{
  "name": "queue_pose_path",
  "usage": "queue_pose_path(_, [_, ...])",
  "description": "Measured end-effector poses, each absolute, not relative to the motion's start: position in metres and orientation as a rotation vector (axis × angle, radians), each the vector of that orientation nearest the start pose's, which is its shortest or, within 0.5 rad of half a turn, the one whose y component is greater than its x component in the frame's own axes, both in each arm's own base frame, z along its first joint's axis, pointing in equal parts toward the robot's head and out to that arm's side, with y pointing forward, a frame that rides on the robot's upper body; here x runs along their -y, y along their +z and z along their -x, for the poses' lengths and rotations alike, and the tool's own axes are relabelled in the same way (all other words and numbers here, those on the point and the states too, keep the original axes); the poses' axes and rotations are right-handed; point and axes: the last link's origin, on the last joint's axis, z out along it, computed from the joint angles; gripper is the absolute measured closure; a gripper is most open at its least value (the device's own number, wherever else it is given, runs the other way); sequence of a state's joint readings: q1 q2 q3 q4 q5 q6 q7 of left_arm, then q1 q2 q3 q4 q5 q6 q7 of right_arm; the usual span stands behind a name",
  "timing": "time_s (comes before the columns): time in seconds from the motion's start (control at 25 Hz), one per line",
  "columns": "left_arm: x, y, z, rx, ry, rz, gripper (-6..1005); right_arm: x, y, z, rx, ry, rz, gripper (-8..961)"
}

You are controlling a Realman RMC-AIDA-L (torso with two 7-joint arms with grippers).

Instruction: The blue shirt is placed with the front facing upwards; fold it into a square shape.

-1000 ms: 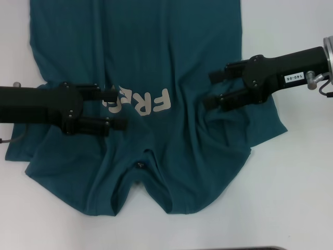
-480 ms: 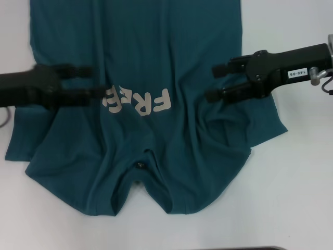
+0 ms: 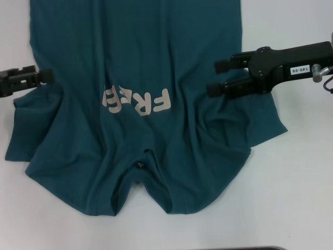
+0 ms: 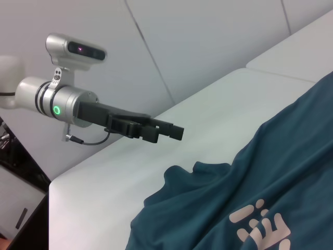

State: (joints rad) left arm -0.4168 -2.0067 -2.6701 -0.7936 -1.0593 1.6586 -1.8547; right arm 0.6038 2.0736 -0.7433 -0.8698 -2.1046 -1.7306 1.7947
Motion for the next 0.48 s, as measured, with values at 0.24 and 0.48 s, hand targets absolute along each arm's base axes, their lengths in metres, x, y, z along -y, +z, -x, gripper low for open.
queue_pose_path(0.24, [-0.303,0.079,0.335,1.358,-0.689,2.291,122,-0.338,0.027,-0.225,-0.875,0.602,2.872,24])
queue_pose_path(0.48, [-0.299,0.077,0.351,1.425,-0.573,2.243,122,-0.337,0.033,-0.231,-0.9,0.619,2.839,24])
